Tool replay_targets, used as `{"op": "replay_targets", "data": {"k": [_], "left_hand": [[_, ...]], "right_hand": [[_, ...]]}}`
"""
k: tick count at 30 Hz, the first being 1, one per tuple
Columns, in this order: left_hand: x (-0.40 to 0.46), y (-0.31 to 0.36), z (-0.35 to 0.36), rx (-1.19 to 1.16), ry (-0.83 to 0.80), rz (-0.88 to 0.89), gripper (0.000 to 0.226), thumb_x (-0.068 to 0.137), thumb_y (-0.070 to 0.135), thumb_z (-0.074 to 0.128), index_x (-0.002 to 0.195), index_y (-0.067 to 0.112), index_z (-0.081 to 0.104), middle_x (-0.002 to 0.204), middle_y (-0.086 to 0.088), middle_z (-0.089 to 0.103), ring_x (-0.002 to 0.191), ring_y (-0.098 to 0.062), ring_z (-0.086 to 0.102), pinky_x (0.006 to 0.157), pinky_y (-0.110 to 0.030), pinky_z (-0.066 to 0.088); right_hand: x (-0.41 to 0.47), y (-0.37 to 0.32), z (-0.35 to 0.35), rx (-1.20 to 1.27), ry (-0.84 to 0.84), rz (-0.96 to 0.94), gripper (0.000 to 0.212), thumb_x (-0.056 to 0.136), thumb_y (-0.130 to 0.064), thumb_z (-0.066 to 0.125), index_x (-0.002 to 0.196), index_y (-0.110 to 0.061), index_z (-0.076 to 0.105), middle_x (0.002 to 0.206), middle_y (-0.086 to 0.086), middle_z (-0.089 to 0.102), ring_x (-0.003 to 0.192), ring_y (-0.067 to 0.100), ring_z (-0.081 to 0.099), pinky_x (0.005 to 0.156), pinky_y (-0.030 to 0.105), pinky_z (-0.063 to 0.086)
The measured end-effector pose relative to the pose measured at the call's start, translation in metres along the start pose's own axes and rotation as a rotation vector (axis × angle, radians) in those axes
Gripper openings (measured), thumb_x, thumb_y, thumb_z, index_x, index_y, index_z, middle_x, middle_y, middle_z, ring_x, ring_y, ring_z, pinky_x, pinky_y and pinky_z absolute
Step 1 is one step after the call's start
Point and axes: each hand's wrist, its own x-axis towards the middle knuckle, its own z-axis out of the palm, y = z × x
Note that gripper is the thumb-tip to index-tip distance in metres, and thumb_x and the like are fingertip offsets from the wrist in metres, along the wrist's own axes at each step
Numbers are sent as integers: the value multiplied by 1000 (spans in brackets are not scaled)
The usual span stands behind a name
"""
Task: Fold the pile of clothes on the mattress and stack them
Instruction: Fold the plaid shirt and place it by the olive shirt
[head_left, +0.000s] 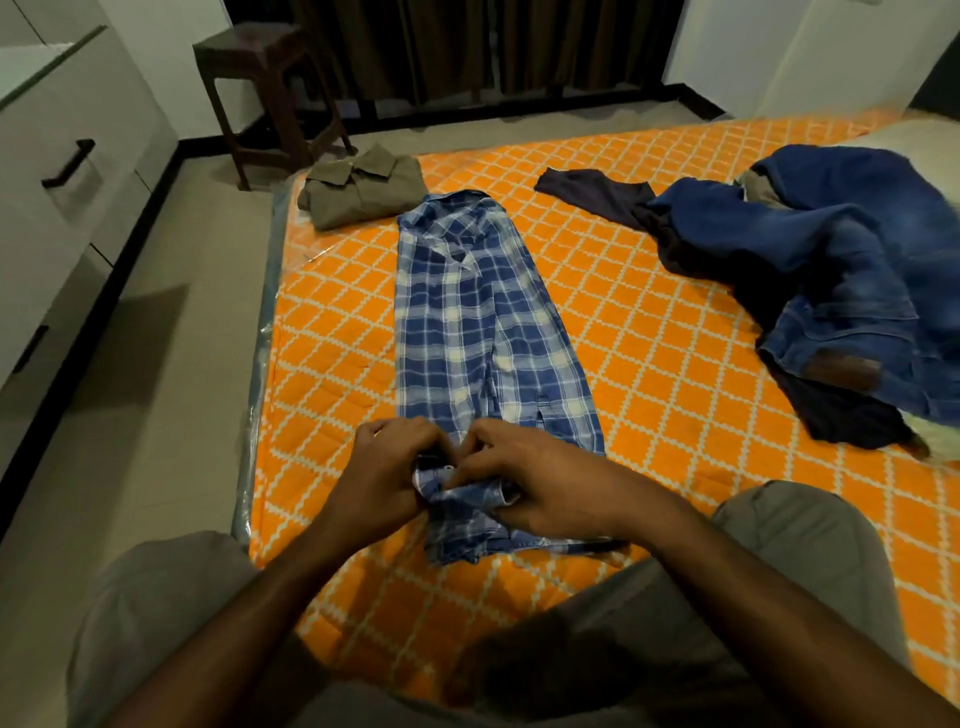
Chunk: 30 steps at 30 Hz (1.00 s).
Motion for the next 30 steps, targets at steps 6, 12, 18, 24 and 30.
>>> {"op": "replay_targets", "data": {"k": [6, 12, 18, 24, 30], "left_hand": [[6, 16, 14, -303, -67, -13, 31, 91, 31, 68, 121, 32, 58, 107, 12, 64, 93, -13, 64, 74, -29, 51], [-12, 30, 35, -354, -393, -201, 42, 101, 25, 59, 133, 46, 42, 113, 32, 52, 101, 19, 48, 82, -5, 39], [-19, 16, 34, -194, -517, -69, 74, 99, 17, 58, 139, 65, 19, 152, 38, 18, 127, 18, 30, 99, -5, 29], [-20, 6, 33, -530, -256, -226, 53, 101, 48, 41, 148, 25, 47, 154, 8, 45, 144, -16, 39, 116, -36, 34], [-30, -117, 83, -563, -341, -247, 64, 93, 51, 65, 150, 32, 44, 154, 2, 46, 140, -24, 45, 111, -61, 37]], "right_hand": [[4, -10, -27, 129, 60, -114, 48, 84, 13, 60, 123, -13, 66, 110, -6, 54, 94, -3, 52, 78, 13, 41], [4, 16, -6, 89, -155, 29, 53, 85, 11, 59, 129, -18, 62, 121, -10, 60, 97, -7, 58, 80, 19, 50], [-3, 34, -1, 423, -264, 81, 48, 89, -8, 75, 134, -16, 58, 122, -13, 64, 105, 10, 67, 86, 30, 57], [10, 90, 19, 380, 304, 631, 33, 100, -44, 58, 114, -14, 63, 106, 4, 70, 92, 18, 67, 89, 50, 55], [39, 81, 31, 1106, 198, 800, 50, 100, -55, 52, 129, -15, 53, 105, 19, 72, 89, 29, 75, 75, 37, 60]]}}
